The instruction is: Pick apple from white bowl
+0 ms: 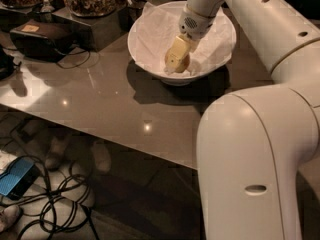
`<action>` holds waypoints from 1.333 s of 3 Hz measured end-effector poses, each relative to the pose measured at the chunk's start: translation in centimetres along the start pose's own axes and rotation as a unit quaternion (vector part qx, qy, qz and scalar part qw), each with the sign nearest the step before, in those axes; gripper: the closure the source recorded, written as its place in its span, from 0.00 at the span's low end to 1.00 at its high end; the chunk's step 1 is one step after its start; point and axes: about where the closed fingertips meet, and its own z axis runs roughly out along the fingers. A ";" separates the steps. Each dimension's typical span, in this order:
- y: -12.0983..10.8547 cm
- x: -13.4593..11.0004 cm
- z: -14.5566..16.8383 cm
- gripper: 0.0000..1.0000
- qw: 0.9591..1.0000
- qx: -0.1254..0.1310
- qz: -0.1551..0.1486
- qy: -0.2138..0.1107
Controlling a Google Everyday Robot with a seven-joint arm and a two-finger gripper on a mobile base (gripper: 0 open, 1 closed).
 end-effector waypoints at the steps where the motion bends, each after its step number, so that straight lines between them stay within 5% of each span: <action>1: -0.1 -0.3 0.7 0.23 1.000 -0.003 -0.003 0.004; 2: -0.2 -0.4 1.3 0.23 1.000 -0.007 -0.005 0.007; 4: -0.2 -0.4 1.3 0.65 1.000 -0.007 -0.005 0.007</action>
Offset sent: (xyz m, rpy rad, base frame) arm -0.0088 -0.0023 -0.0108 -0.0335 0.0863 0.0364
